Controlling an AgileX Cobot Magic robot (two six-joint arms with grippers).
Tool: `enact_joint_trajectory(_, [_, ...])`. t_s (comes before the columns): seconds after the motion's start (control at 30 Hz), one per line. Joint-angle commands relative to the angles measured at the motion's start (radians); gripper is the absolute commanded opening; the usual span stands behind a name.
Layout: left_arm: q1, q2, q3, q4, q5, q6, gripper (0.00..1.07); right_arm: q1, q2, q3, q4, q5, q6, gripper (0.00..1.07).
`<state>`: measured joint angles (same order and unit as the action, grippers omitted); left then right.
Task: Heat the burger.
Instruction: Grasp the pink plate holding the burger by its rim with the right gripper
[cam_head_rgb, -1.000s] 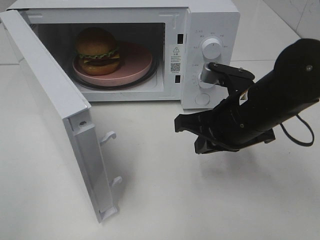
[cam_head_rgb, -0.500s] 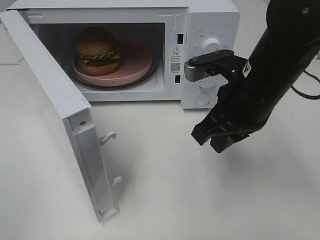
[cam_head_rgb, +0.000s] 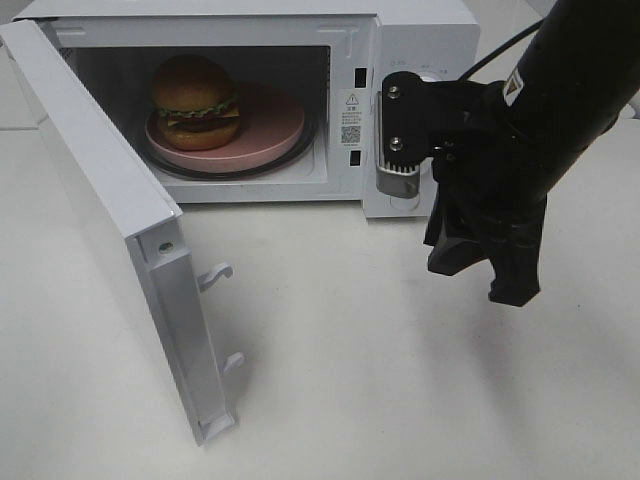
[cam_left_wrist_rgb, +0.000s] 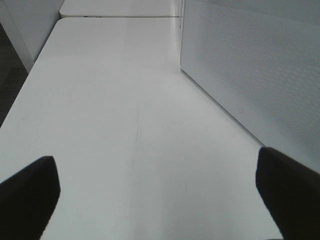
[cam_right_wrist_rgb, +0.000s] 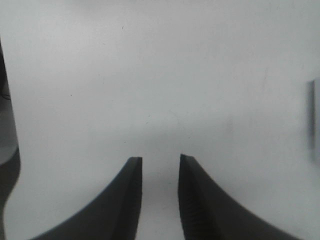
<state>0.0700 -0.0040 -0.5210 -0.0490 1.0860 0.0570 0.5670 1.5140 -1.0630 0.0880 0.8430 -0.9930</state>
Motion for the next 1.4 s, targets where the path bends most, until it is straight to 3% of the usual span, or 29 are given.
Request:
enact_joint_trajectory(0.03, [0.005, -0.007, 0.003, 0.001, -0.014, -0.005, 1.0, -0.006, -0.016, -0.006, 0.002, -0.018, -0.124, 0.39])
enact_joint_trajectory(0.1, [0.005, -0.007, 0.003, 0.001, -0.014, -0.005, 1.0, -0.005, -0.017, -0.006, -0.002, -0.042, -0.139, 0.51])
enact_joint_trajectory(0.13, [0.005, -0.007, 0.003, 0.001, -0.014, -0.005, 1.0, -0.005, -0.017, -0.006, -0.002, -0.042, -0.139, 0.51])
enact_joint_trajectory(0.2, [0.005, -0.007, 0.003, 0.001, -0.014, -0.005, 1.0, -0.005, -0.017, -0.006, -0.006, -0.077, -0.135, 0.68])
enact_joint_trajectory(0.23, [0.005, -0.007, 0.003, 0.001, -0.014, -0.005, 1.0, -0.005, -0.017, -0.006, -0.006, -0.077, -0.135, 0.68])
enact_joint_trajectory(0.27, [0.005, -0.007, 0.003, 0.001, -0.014, -0.005, 1.0, -0.005, -0.017, -0.006, -0.01, -0.096, -0.135, 0.82])
enact_joint_trajectory(0.33, [0.005, -0.007, 0.003, 0.001, -0.014, -0.005, 1.0, -0.005, -0.017, -0.006, -0.016, -0.103, -0.135, 0.86])
enact_joint_trajectory(0.37, [0.005, -0.007, 0.003, 0.001, -0.014, -0.005, 1.0, -0.005, -0.017, -0.006, -0.028, -0.117, -0.135, 0.94])
enact_joint_trajectory(0.6, [0.005, -0.007, 0.003, 0.001, -0.014, -0.005, 1.0, -0.003, -0.01, -0.006, -0.088, -0.189, -0.137, 0.95])
enact_joint_trajectory(0.67, [0.005, -0.007, 0.003, 0.001, -0.014, -0.005, 1.0, 0.031, 0.001, -0.006, -0.169, -0.261, -0.137, 0.93])
enact_joint_trajectory(0.87, [0.005, -0.007, 0.003, 0.001, -0.014, -0.005, 1.0, 0.06, 0.032, -0.024, -0.223, -0.304, -0.13, 0.93])
enact_joint_trajectory(1.4, [0.005, -0.007, 0.003, 0.0, -0.014, -0.005, 1.0, 0.123, 0.261, -0.233, -0.26, -0.338, -0.094, 0.89])
